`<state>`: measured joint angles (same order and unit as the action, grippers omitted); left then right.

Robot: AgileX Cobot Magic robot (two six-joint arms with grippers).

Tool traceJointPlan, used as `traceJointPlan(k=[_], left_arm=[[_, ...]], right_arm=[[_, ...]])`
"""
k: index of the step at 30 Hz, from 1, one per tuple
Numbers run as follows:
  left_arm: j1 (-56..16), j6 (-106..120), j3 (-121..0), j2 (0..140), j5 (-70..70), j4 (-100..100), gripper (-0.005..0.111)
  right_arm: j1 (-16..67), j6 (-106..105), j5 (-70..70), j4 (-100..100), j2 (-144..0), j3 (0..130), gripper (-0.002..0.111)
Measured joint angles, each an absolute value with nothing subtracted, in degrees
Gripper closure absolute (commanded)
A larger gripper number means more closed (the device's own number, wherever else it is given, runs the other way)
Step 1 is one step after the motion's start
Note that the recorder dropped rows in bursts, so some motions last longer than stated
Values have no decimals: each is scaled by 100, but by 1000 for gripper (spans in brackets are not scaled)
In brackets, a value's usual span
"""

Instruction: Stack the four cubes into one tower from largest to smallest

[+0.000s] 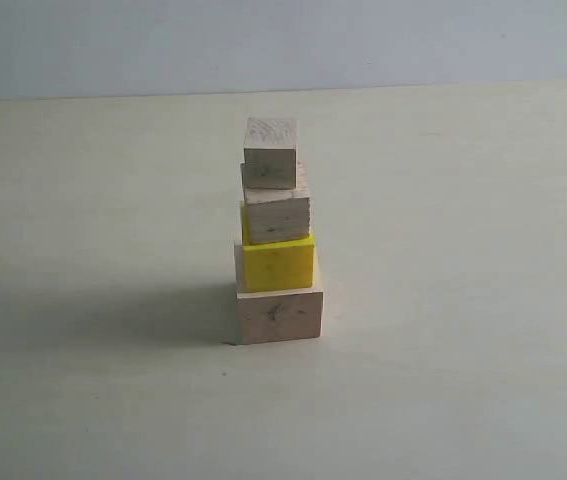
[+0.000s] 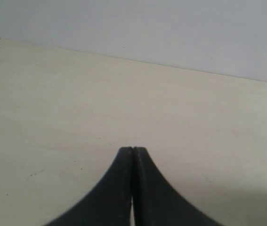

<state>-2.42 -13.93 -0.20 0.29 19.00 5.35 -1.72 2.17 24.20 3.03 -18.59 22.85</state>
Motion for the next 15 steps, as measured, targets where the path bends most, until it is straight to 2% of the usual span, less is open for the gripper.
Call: traceJointPlan(k=[5,15], left_arm=[[-242,-1393,-20,29,1900,535,107],[-242,-1393,-20,29,1900,535,107]], right_arm=[[-172,-676,2291,-422,-1533,1943,108],[-172,-832,2226,-517,-539,1034,108]])
